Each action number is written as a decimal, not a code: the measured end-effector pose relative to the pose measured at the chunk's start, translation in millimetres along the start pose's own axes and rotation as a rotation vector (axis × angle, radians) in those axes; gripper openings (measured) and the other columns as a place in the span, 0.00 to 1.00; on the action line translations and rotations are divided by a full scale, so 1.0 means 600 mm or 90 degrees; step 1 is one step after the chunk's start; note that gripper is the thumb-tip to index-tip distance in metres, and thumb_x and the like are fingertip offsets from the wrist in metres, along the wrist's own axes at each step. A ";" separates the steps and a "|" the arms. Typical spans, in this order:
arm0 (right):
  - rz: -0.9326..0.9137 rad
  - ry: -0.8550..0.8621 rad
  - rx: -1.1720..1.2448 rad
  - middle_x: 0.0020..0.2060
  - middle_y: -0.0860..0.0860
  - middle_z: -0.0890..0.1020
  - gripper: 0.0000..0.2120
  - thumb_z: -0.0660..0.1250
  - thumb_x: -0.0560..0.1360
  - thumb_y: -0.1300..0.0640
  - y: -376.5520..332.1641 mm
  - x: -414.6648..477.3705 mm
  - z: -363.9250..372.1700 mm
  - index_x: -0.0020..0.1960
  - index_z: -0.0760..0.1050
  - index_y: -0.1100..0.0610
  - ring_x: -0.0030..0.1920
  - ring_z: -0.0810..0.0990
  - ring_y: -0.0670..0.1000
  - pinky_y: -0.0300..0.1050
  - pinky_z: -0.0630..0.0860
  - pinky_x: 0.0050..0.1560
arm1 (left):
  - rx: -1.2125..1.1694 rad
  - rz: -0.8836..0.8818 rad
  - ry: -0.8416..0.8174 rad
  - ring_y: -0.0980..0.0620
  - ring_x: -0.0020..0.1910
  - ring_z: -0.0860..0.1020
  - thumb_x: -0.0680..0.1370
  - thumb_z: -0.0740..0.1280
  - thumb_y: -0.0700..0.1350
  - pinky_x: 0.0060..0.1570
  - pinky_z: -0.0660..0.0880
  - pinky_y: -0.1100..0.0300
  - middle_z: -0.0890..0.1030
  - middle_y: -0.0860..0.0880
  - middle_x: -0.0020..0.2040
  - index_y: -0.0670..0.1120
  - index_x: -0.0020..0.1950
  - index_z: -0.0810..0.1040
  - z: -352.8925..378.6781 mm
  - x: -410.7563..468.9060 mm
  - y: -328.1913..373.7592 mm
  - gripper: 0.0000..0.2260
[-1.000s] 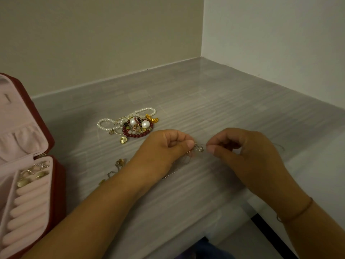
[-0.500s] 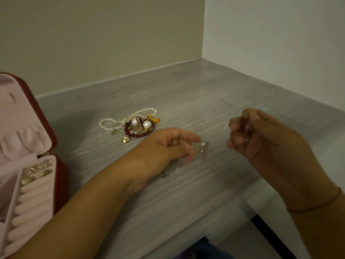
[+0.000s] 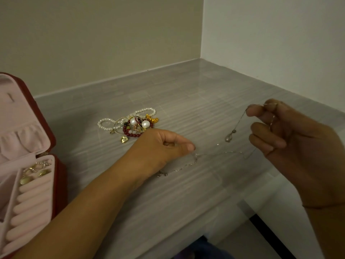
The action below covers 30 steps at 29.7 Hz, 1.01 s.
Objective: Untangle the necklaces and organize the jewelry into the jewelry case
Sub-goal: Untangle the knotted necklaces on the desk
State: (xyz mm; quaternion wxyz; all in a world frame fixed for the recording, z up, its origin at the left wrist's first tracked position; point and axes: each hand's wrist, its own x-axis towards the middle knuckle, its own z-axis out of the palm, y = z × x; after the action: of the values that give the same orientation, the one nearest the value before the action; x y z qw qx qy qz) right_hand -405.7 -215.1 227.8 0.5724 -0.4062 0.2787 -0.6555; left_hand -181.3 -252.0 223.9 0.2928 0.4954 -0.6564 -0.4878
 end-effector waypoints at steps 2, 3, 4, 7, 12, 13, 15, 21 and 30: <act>-0.008 -0.001 0.022 0.42 0.50 0.81 0.11 0.51 0.78 0.58 -0.003 0.003 -0.005 0.41 0.69 0.54 0.22 0.61 0.43 0.34 0.65 0.25 | 0.017 -0.004 0.010 0.58 0.39 0.81 0.69 0.74 0.49 0.41 0.73 0.74 0.85 0.51 0.40 0.52 0.41 0.85 -0.002 0.003 -0.006 0.03; -0.012 -0.007 0.034 0.42 0.50 0.81 0.11 0.51 0.78 0.57 -0.005 0.005 -0.008 0.42 0.69 0.54 0.22 0.61 0.42 0.34 0.65 0.25 | 0.029 -0.005 0.012 0.54 0.36 0.80 0.69 0.74 0.49 0.40 0.72 0.72 0.84 0.49 0.37 0.52 0.41 0.85 -0.003 0.005 -0.008 0.03; -0.016 -0.010 0.041 0.43 0.50 0.81 0.10 0.51 0.78 0.57 -0.007 0.007 -0.013 0.42 0.70 0.53 0.22 0.61 0.42 0.33 0.65 0.25 | 0.045 0.001 0.012 0.53 0.32 0.75 0.69 0.75 0.49 0.37 0.71 0.70 0.80 0.46 0.31 0.53 0.41 0.85 -0.004 0.006 -0.010 0.03; -0.028 0.000 0.038 0.44 0.49 0.82 0.10 0.52 0.78 0.56 -0.012 0.015 -0.034 0.42 0.70 0.53 0.22 0.62 0.42 0.33 0.66 0.26 | 0.111 0.017 0.023 0.60 0.21 0.64 0.70 0.74 0.48 0.27 0.62 0.72 0.66 0.57 0.19 0.53 0.44 0.84 -0.009 0.006 -0.011 0.04; -0.066 0.040 -0.009 0.49 0.50 0.81 0.14 0.50 0.81 0.57 -0.027 0.034 -0.073 0.41 0.70 0.52 0.23 0.64 0.42 0.34 0.68 0.28 | 0.307 -0.011 0.049 0.62 0.30 0.71 0.69 0.75 0.53 0.33 0.65 0.68 0.71 0.60 0.29 0.58 0.50 0.80 -0.016 0.005 -0.014 0.11; -0.083 0.054 -0.034 0.49 0.50 0.81 0.13 0.50 0.81 0.57 -0.032 0.040 -0.081 0.41 0.69 0.52 0.24 0.64 0.42 0.34 0.68 0.28 | 0.321 -0.018 0.053 0.62 0.30 0.71 0.69 0.75 0.53 0.33 0.65 0.66 0.72 0.59 0.30 0.58 0.49 0.80 -0.017 0.005 -0.016 0.10; -0.119 0.090 -0.092 0.50 0.50 0.81 0.12 0.50 0.81 0.58 -0.044 0.052 -0.098 0.41 0.68 0.51 0.24 0.64 0.43 0.34 0.68 0.29 | 0.348 -0.020 0.075 0.62 0.24 0.71 0.73 0.72 0.52 0.30 0.64 0.64 0.72 0.59 0.24 0.57 0.43 0.79 -0.020 0.006 -0.017 0.03; -0.156 0.105 -0.158 0.57 0.52 0.79 0.07 0.54 0.79 0.57 -0.060 0.064 -0.144 0.43 0.67 0.52 0.24 0.63 0.42 0.34 0.68 0.28 | 0.229 -0.065 0.196 0.59 0.17 0.66 0.81 0.54 0.57 0.27 0.61 0.62 0.66 0.55 0.17 0.49 0.37 0.80 -0.019 0.009 -0.012 0.22; -0.105 0.209 -0.238 0.53 0.56 0.81 0.10 0.54 0.79 0.57 -0.037 0.054 -0.165 0.41 0.67 0.57 0.21 0.61 0.43 0.34 0.64 0.23 | -0.103 -0.191 0.023 0.56 0.16 0.56 0.71 0.46 0.73 0.19 0.54 0.70 0.66 0.48 0.22 0.39 0.41 0.79 -0.035 0.003 0.012 0.39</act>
State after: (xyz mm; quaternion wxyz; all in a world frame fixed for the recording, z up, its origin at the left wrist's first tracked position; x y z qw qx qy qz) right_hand -502.4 -252.2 202.3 0.3794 -0.4140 0.4503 -0.6942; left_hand -166.1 -260.9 237.7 0.2678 0.5714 -0.5283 -0.5681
